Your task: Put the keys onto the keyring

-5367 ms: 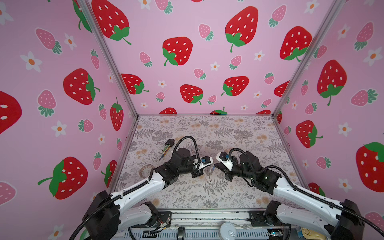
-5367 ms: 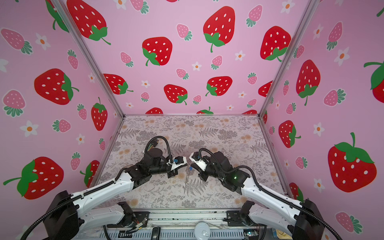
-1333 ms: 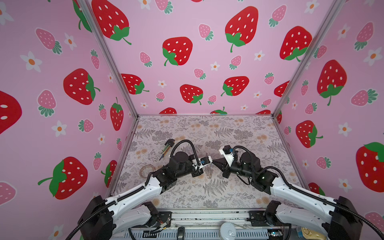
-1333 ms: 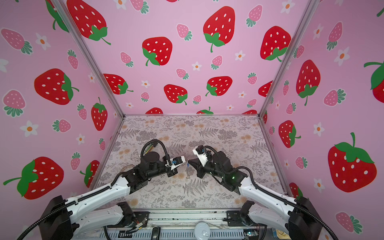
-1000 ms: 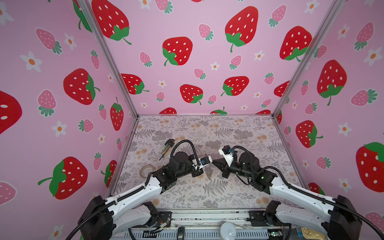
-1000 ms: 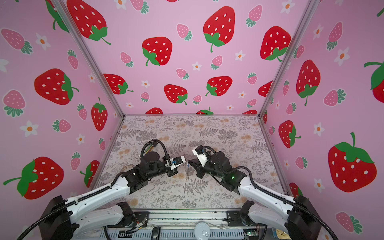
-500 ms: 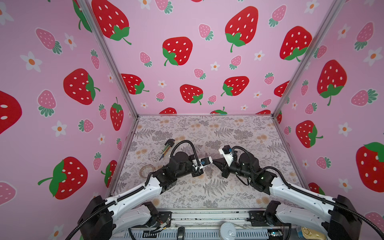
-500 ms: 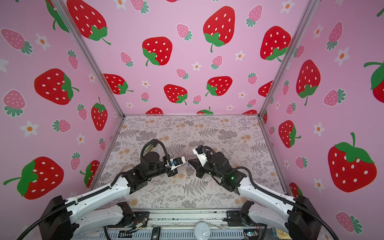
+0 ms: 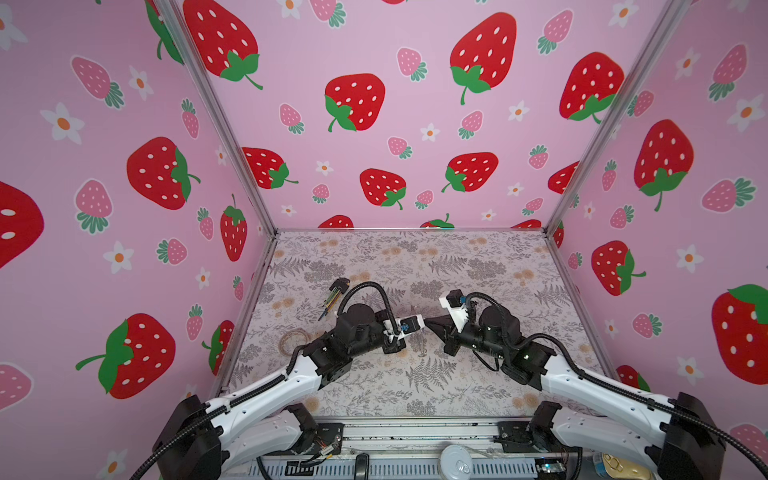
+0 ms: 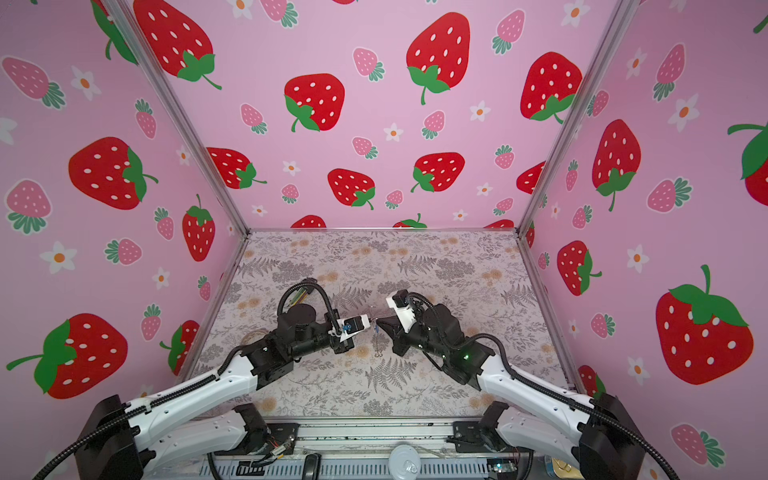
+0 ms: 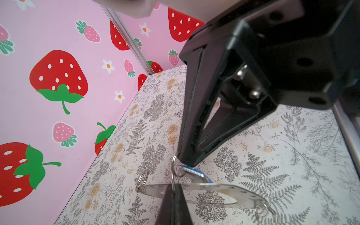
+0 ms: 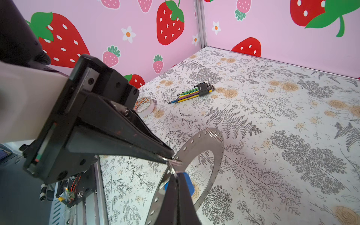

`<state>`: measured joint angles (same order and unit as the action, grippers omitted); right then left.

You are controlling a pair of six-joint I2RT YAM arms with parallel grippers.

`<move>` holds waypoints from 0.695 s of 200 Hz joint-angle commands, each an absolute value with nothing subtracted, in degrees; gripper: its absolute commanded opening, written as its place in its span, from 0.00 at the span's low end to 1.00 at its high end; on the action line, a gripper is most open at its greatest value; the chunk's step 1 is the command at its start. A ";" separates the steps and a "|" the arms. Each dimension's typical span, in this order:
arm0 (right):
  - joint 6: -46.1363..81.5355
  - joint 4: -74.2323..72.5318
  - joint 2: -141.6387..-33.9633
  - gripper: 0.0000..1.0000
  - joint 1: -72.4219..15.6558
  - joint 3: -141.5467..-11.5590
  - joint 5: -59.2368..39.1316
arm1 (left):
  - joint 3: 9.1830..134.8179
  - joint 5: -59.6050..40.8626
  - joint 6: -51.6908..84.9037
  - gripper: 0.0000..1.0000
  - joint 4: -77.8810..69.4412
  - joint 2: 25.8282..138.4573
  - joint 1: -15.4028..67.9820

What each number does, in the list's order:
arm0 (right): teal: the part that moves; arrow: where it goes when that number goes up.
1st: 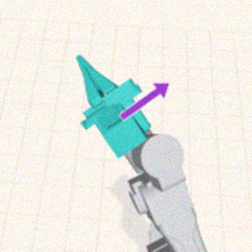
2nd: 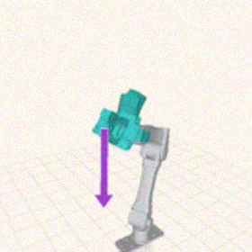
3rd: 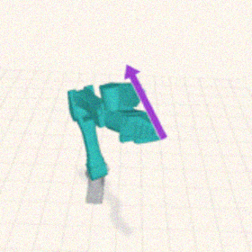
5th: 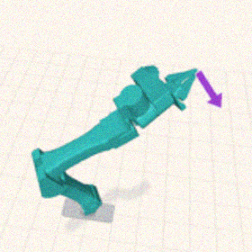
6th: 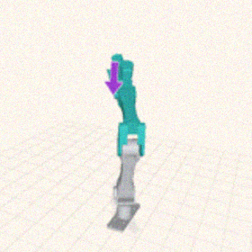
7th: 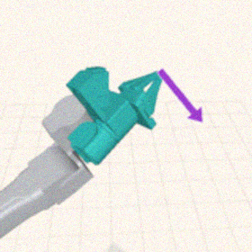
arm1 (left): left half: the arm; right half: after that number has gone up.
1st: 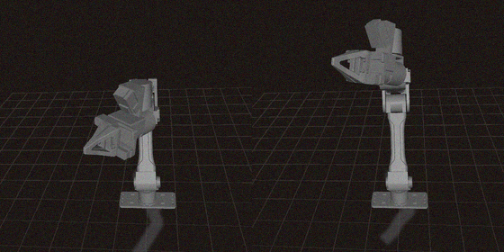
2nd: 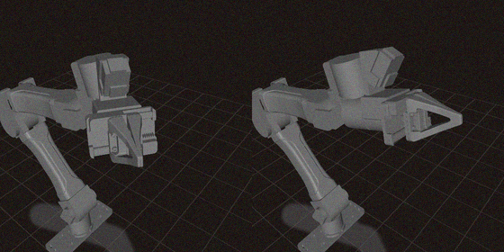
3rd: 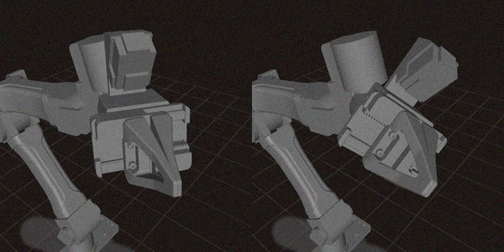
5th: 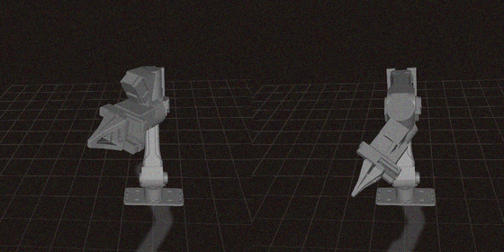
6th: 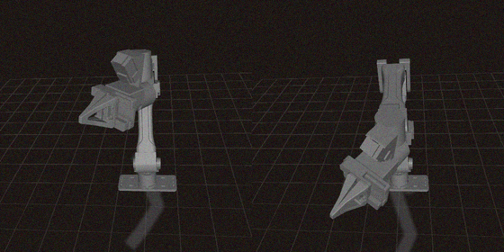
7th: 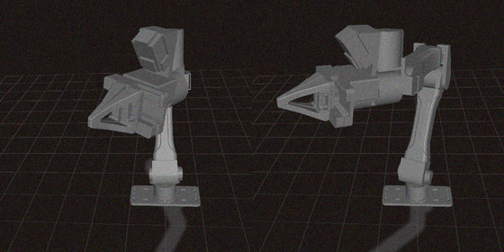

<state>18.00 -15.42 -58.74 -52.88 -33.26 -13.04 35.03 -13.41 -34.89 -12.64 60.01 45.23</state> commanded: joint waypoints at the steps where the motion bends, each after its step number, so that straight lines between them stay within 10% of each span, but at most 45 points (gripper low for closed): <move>1: 19.97 -15.58 -59.30 0.00 -51.95 -33.83 -10.50 | 34.54 -19.43 -36.91 0.00 -15.11 58.44 46.16; 139: 21.09 -11.32 -61.84 0.00 -51.74 -36.76 -11.71 | 34.19 -17.60 -36.30 0.00 -16.51 58.60 46.15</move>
